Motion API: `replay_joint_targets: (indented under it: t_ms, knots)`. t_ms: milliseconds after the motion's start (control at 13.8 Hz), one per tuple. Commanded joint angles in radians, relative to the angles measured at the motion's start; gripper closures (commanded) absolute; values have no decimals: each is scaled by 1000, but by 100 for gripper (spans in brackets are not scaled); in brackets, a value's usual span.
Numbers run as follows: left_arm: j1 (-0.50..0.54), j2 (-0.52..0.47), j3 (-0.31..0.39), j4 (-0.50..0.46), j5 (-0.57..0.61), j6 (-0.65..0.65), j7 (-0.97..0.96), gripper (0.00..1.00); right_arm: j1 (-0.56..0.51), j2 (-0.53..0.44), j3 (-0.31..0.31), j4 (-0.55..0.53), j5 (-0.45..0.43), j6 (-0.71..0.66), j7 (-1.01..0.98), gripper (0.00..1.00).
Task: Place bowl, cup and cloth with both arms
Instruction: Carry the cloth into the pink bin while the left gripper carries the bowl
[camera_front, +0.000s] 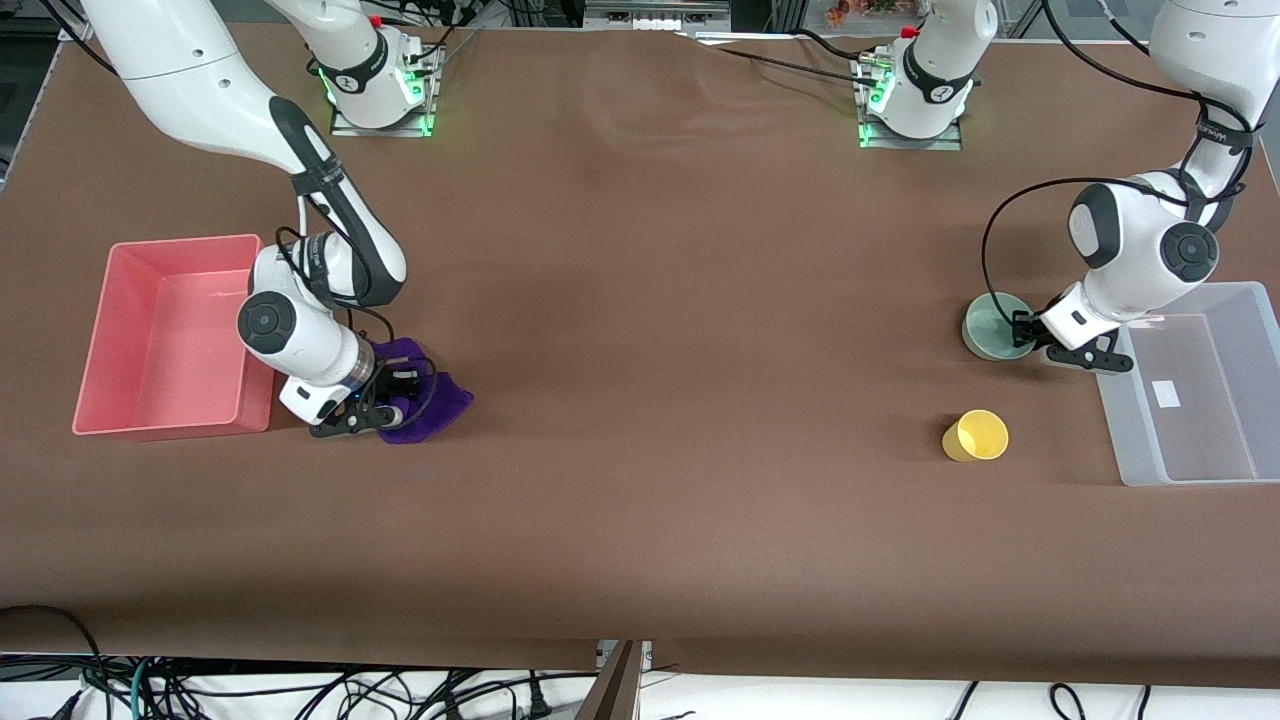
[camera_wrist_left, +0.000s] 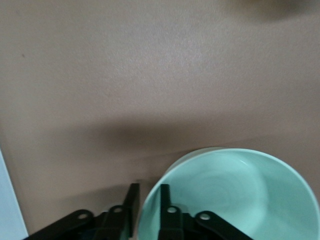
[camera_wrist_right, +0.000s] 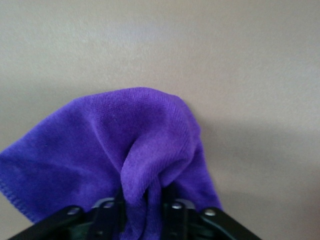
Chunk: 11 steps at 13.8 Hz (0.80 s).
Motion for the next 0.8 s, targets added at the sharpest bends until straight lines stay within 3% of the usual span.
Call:
replay_joint_targets:
  t_ms: [0,145,290,580,725]
  knots:
    - [12,-36,-12,-2,11,-21,20,100,-9,-42,1,16,-1,-48,-16,100]
    - [11,-78,-17,1,11,-51,31,100,-18,-58,-10,96,-1,-178,-77,100]
    - [11,-144,-35,53,2,-198,32,100,-24,-71,-46,189,2,-329,-149,100]
    - [15,-161,-35,345,-6,-595,110,100,-72,-108,-80,488,1,-815,-271,100]
    - [60,-121,-31,487,0,-709,201,100,-76,-116,-170,574,2,-965,-397,100]
